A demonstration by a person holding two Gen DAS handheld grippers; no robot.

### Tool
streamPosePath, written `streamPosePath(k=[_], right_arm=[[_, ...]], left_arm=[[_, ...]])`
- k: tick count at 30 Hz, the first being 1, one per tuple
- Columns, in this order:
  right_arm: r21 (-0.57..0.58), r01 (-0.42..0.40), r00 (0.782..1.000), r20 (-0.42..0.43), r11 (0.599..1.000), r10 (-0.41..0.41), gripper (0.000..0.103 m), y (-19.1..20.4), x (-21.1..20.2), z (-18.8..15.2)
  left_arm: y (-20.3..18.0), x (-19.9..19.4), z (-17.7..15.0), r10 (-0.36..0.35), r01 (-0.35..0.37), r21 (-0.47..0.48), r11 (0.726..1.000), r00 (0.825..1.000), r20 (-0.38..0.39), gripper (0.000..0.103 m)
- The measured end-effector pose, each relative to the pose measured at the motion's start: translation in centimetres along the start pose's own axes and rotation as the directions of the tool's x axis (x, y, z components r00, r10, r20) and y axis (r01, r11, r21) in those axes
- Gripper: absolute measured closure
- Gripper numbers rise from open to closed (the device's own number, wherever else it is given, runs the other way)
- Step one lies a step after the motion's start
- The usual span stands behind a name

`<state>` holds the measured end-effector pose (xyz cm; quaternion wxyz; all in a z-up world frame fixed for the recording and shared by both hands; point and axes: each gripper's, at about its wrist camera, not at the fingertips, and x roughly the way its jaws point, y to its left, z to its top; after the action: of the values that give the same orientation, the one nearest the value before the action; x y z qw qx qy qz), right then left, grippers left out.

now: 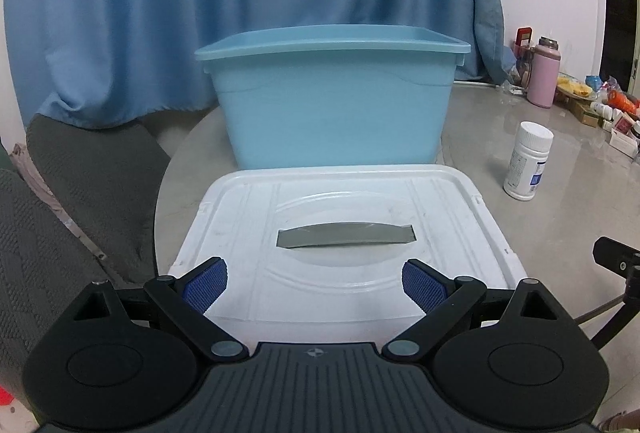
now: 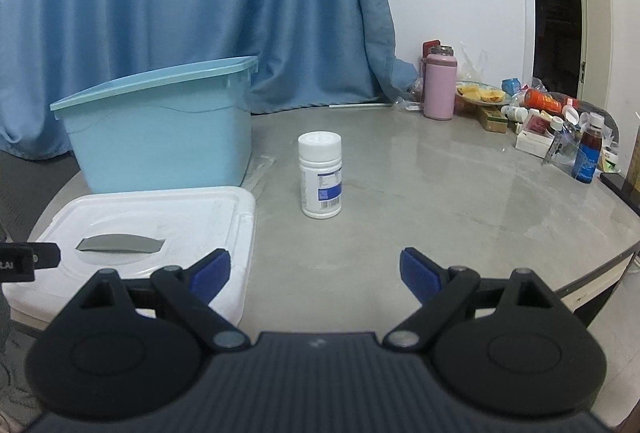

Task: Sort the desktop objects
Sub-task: 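Move the right gripper to the last white pill bottle and grasp it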

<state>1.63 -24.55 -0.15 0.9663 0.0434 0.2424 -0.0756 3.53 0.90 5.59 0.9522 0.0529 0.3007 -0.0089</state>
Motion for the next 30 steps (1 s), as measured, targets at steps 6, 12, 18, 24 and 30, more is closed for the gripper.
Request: streamPosePath(k=[6,12,18,24,30], right_arm=[[0.006,0.005,1.0,-0.006,1.0,-0.005,0.011,-0.3,1.6,0.4],[0.004,0.005,1.0,-0.011,1.0,-0.005,0.011,-0.5,3.3,0.8],[-0.003,0.006,1.0,-0.016,1.0,-0.006,0.011,-0.4,5.1,1.4],[-0.006,0.001,1.0,-0.02,1.0,-0.002,0.011,-0.1,7.3,2.4],[-0.001,0.002,1.0,-0.025,1.0,-0.002,0.011,0.0,9.6,3.3]], left_arm=[[-0.8,1.2,1.4,-0.001,0.001,-0.009,1.0,1.0,-0.005,0.007],[-0.8,2.4,2.0,0.008,-0.008,-0.014,1.0,1.0,-0.014,0.007],[-0.4,3.7,2.3,0.009,-0.01,-0.034,0.999,1.0,-0.027,0.007],[-0.3,4.8,3.2,0.016,-0.017,-0.05,0.999,1.0,-0.026,0.007],[-0.3,6.1,4.2,0.017,-0.018,-0.053,0.998,0.999,-0.03,0.007]])
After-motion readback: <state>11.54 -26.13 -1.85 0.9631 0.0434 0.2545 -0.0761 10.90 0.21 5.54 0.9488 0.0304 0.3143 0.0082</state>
